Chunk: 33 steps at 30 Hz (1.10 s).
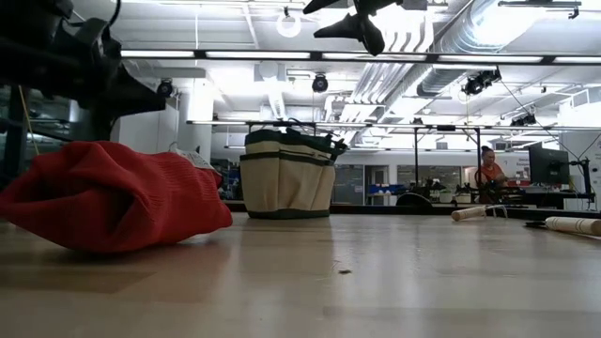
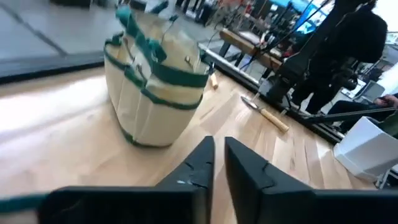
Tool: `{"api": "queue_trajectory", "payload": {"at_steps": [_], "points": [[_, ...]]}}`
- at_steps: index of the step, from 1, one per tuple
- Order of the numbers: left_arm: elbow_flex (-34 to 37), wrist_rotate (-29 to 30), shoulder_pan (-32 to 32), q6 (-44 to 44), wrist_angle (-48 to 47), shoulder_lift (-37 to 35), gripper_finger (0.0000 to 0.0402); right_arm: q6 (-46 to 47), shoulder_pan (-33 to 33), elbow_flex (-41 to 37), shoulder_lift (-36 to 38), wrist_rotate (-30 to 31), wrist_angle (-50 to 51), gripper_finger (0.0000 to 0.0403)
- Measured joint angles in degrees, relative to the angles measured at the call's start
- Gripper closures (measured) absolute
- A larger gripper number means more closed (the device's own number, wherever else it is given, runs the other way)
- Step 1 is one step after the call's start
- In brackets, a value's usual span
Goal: Pick & Place Garden tools in Gardening bag
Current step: Put the green shears into the white gardening bag
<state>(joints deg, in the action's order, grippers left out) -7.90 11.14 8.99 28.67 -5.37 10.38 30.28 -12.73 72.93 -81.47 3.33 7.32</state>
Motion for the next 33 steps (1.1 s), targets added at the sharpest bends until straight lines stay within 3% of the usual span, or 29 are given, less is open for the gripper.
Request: {"api": "queue_trajectory", "payload": {"at_steps": [7,11,23,29,33], "points": [[-5.0,3.1,0.0,3.1,-2.7,11.6,0.025,0.0,0.0,0.0,0.0,0.0,-0.1,0.0203],[-9.2,3.8,0.0,3.4,-6.0,19.9,0.0208,-0.4,0.0,0.0,0.0,0.0,0.0,0.0203],[-28.3,4.5,1.0,-0.9,-26.4,48.1,0.02,-2.5,0.0,0.0,0.0,-0.5,2.0,0.0203],[-36.6,-0.4,8.1,-0.5,-34.9,60.1,0.02,-3.7,0.0,0.0,0.0,-2.3,3.1,0.0203],[-39.8,-5.7,12.3,-6.7,-36.2,65.1,0.02,-5.0,0.0,0.0,0.0,-3.0,3.1,0.0203]]}}
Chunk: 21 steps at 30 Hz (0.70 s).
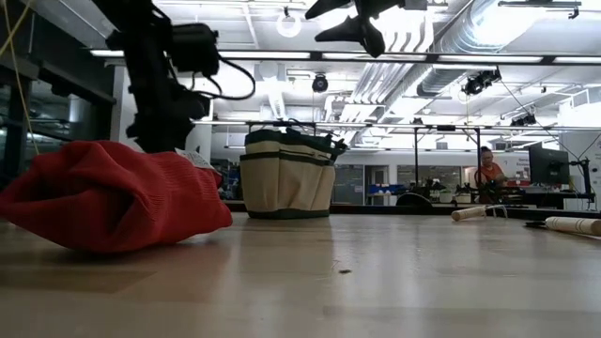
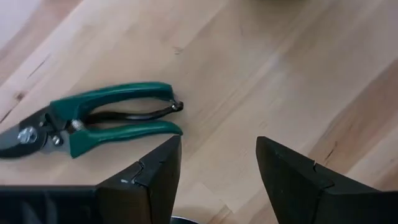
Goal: Pick & Place Garden tools in Gardening bag
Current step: Put the green shears into the white gardening bag
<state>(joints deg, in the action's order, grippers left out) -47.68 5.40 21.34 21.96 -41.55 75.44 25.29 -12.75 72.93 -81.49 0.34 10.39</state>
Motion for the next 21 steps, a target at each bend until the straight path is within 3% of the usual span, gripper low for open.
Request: {"api": "queue_trajectory", "payload": {"at_steps": [5,21], "points": [[-0.9,-3.4,2.4,-7.9,-0.9,3.7,0.02,-0.1,-0.1,0.0,0.0,-0.6,0.1,0.0203],[-0.8,3.2,2.8,-14.6,-0.1,10.3,0.02,0.2,-0.1,0.0,0.0,-0.3,0.2,0.0203]]}}
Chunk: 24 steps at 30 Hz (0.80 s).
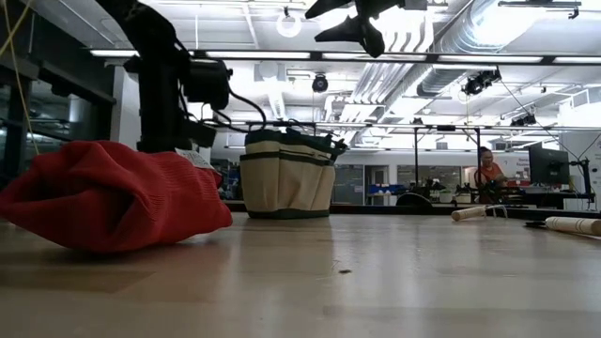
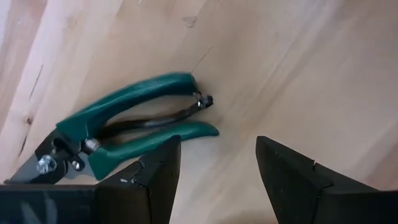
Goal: Pick & Place Garden tools in Gardening bag
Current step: Put the green shears into the white gardening bag
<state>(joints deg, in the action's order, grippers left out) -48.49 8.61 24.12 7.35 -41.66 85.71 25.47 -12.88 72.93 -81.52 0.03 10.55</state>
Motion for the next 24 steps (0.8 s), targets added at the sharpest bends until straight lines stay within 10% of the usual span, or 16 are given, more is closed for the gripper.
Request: {"api": "queue_trajectory", "payload": {"at_steps": [24], "points": [[-0.2,2.5,0.9,0.4,5.8,7.0,0.02,4.4,0.0,0.0,0.0,0.0,-0.4,0.0203]]}}
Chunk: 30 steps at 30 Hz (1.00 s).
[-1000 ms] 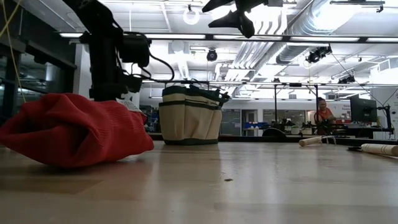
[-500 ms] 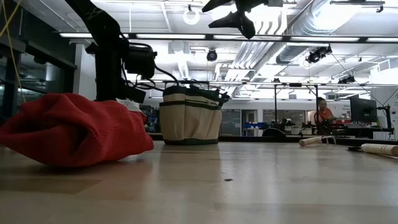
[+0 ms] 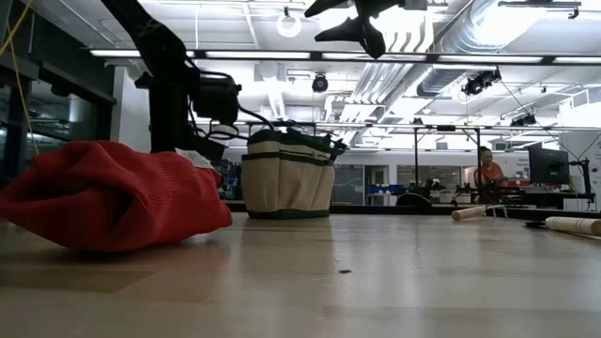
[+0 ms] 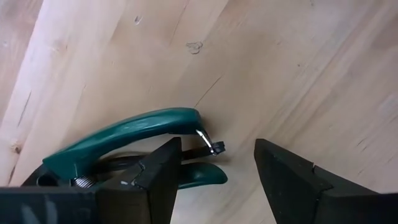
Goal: Pick & Place Garden tools in Gardening bag
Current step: Put the green shears into the white gardening bag
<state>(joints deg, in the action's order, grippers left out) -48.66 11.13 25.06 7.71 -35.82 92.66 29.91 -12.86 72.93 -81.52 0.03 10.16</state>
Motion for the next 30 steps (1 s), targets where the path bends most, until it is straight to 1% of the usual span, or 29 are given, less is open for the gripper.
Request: {"api": "queue_trajectory", "payload": {"at_steps": [2,7,9,14,23,30], "points": [[0.0,-0.9,0.8,0.0,0.0,0.0,0.02,0.4,0.0,0.0,0.0,0.0,0.0,0.0203],[0.0,-5.7,3.8,-0.2,-0.2,0.1,0.0201,0.5,0.0,0.0,0.0,0.0,0.0,0.0203],[0.0,-6.6,4.5,-0.1,-0.3,0.1,0.0209,0.5,0.0,0.0,0.0,0.0,0.0,0.0203],[0.1,-8.7,5.3,0.0,-1.1,0.1,0.0253,0.5,0.0,0.0,0.0,0.0,-0.1,0.0203],[0.1,-9.1,5.3,0.5,-3.1,0.2,0.0336,0.5,0.0,0.0,0.0,0.0,-0.1,0.0203],[0.1,-12.6,5.4,1.1,-4.8,0.2,0.0393,0.5,0.1,0.0,0.0,0.0,-0.1,0.0203]]}}
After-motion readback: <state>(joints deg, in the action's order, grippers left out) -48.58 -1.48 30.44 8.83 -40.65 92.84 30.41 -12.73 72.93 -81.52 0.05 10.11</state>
